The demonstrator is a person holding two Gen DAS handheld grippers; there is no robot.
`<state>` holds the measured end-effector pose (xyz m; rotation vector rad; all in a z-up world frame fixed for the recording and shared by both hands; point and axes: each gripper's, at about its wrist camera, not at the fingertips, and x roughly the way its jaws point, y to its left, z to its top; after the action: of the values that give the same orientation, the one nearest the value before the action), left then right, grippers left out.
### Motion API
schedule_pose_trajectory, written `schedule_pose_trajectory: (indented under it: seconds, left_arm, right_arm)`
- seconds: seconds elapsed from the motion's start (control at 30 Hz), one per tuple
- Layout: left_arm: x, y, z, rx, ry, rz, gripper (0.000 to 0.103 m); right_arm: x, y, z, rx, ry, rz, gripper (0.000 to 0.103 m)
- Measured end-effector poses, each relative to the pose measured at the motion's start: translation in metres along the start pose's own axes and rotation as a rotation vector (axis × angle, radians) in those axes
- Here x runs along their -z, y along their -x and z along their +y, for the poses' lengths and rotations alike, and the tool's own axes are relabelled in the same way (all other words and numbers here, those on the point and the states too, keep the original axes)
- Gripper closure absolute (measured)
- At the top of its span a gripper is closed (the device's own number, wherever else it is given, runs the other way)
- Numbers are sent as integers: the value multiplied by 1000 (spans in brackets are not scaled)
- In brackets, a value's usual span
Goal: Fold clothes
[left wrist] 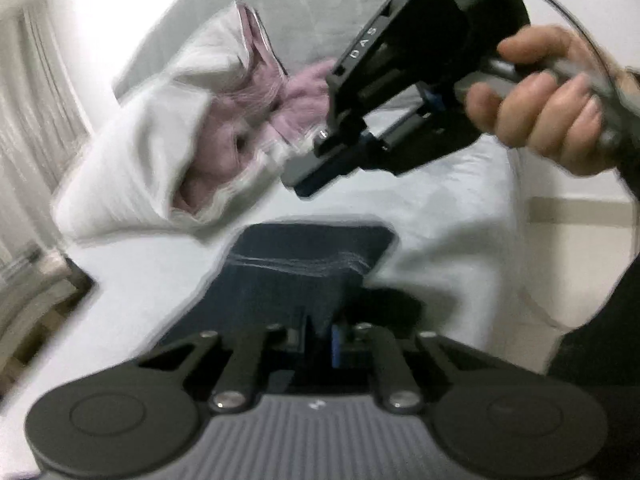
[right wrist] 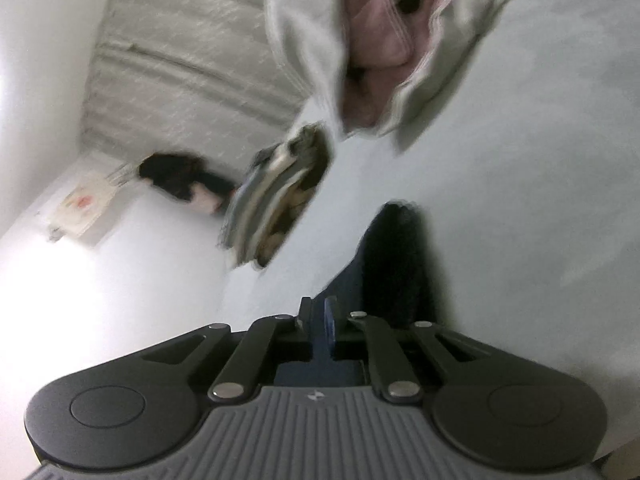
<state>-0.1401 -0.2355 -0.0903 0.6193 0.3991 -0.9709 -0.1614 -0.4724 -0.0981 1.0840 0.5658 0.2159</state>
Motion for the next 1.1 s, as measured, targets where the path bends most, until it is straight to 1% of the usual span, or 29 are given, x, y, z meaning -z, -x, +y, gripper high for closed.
schedule_pose_trajectory:
  seconds: [0.03, 0.07, 0.1, 0.13, 0.27, 0.33, 0.4, 0.43, 0.47, 0.53, 0.6, 0.67, 0.7, 0.77, 0.9, 0.97, 1.0, 1.1]
  left_arm:
    - [2, -4, -1, 9, 16, 15, 92]
    - [6, -9, -1, 17, 34, 25, 92]
    - [9, -12, -2, 23, 54, 32, 92]
    - [12, -15, 0, 30, 83, 34, 92]
    - [17, -17, 10, 66, 208, 19, 94]
    - [18, -14, 14, 85, 233, 7, 93]
    - [20, -9, 19, 118, 260, -4, 83]
    - [21, -6, 22, 148, 283, -5, 72]
    - [23, -2, 28, 167, 307, -10, 64]
    - [28, 6, 40, 195, 359, -22, 59]
    - [35, 13, 55, 191, 401, -26, 54]
    - [44, 22, 73, 161, 440, -25, 48]
    - [50, 26, 83, 136, 459, -24, 48]
    - [61, 33, 105, 67, 484, -17, 47]
    - [89, 54, 155, -93, 545, -5, 46]
    - [105, 65, 180, -173, 584, 0, 46]
    - [113, 71, 192, -204, 606, 2, 46]
    - [136, 88, 225, -280, 668, 10, 47]
  right_arm:
    - [-2, 0, -4, 37, -8, -15, 79]
    - [-5, 0, -9, 73, -17, -31, 64]
    - [-7, -3, -12, 98, -22, -39, 60]
    - [-9, -5, -15, 122, -28, -48, 59]
    - [-15, -31, -17, 162, -2, -51, 59]
    - [-16, -50, -15, 199, 24, -43, 59]
    - [-16, -68, -14, 237, 44, -33, 59]
    - [-16, -76, -12, 260, 55, -30, 59]
    - [-16, -85, -9, 284, 67, -26, 59]
    - [-16, -96, 0, 296, 90, -40, 59]
    - [-14, -102, 8, 342, 127, -64, 58]
    - [-12, -106, 14, 378, 159, -85, 58]
    - [-11, -108, 17, 399, 172, -99, 58]
    - [-7, -113, 24, 440, 204, -130, 58]
    - [2, -120, 47, 506, 327, -178, 58]
    - [9, -130, 60, 524, 387, -192, 53]
    - [12, -135, 66, 533, 417, -199, 51]
    - [20, -148, 82, 573, 489, -223, 51]
